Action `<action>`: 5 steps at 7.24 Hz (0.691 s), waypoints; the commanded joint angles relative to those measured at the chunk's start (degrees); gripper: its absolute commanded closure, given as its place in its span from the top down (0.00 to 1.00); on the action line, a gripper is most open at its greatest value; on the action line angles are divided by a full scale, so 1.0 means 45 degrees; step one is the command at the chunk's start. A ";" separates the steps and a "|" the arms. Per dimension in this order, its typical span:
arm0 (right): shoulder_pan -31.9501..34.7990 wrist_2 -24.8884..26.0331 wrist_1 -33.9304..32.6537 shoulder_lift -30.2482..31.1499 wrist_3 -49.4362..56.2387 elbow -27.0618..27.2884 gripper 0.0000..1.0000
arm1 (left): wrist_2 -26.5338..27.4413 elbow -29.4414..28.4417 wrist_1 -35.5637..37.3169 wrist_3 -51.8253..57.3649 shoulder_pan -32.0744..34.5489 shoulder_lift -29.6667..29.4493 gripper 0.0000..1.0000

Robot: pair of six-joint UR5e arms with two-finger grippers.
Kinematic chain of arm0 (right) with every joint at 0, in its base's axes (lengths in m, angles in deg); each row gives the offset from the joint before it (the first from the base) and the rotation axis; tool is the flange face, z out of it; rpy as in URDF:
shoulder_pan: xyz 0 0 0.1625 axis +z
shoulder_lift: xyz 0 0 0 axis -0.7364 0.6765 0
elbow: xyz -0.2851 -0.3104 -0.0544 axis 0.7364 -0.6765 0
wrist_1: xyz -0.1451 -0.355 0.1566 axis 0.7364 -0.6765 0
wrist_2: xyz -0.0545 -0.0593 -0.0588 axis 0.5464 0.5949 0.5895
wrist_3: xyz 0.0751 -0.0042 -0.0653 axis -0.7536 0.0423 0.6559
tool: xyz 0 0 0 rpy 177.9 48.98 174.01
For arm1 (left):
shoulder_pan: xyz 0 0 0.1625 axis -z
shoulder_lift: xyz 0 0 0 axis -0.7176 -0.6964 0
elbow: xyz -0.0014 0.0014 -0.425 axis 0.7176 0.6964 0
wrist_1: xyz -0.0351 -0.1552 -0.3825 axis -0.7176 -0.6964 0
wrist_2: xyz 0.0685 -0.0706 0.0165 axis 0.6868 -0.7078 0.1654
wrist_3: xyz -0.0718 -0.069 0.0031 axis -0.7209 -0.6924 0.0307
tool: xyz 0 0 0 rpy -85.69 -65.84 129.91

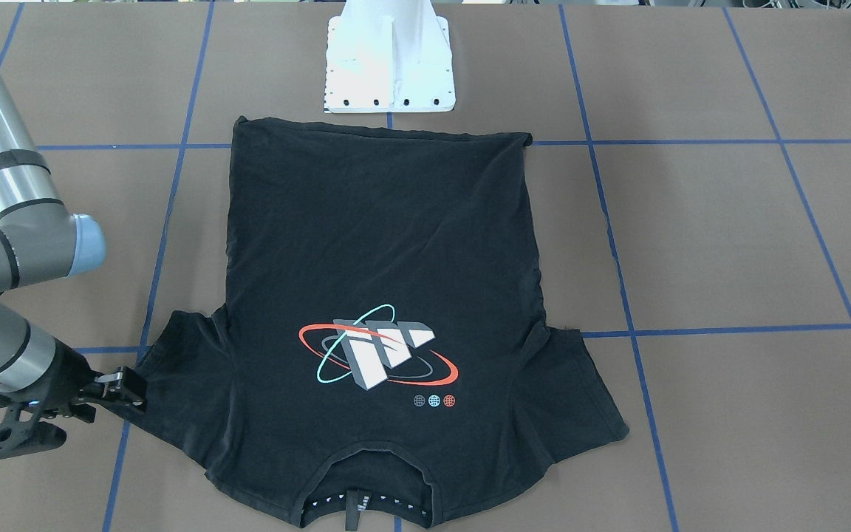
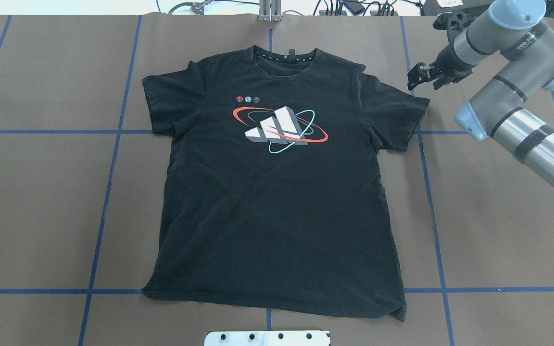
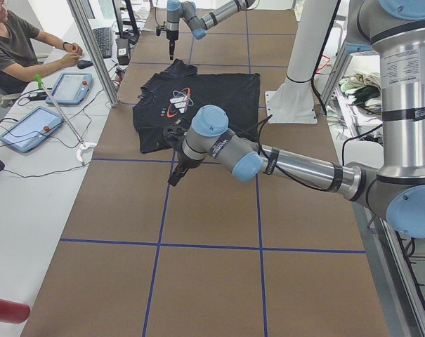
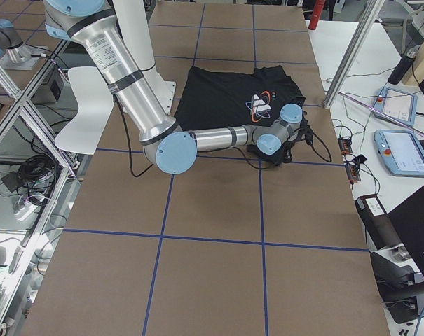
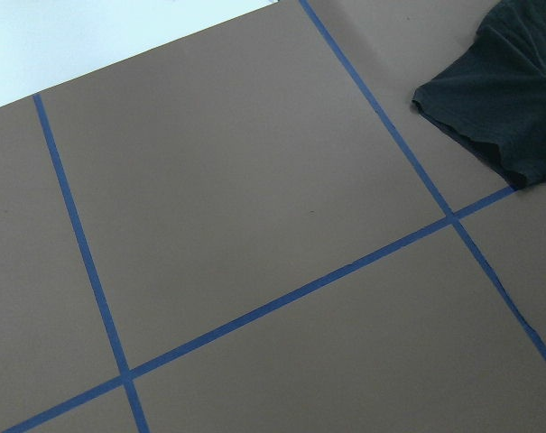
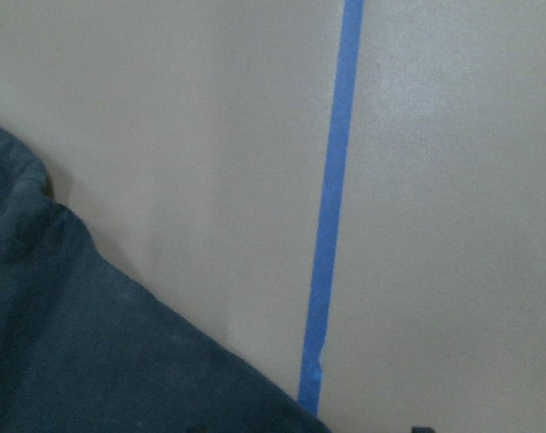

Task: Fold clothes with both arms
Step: 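Move the right gripper to the sleeve nearest it and grasp it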

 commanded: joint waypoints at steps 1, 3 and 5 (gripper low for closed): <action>-0.0051 0.0047 0.0113 0.0410 -0.0008 -0.0027 0.78 | 0.0000 0.0013 -0.0002 0.0000 0.0006 -0.0016 1.00; -0.0149 0.0066 0.0094 0.0313 -0.0163 -0.0027 0.52 | 0.0000 0.0013 -0.0080 0.0000 0.0006 0.0023 1.00; -0.0305 0.0086 0.0113 0.0390 -0.0048 -0.0027 0.42 | 0.0000 0.0013 -0.0081 0.0019 0.0006 0.0042 1.00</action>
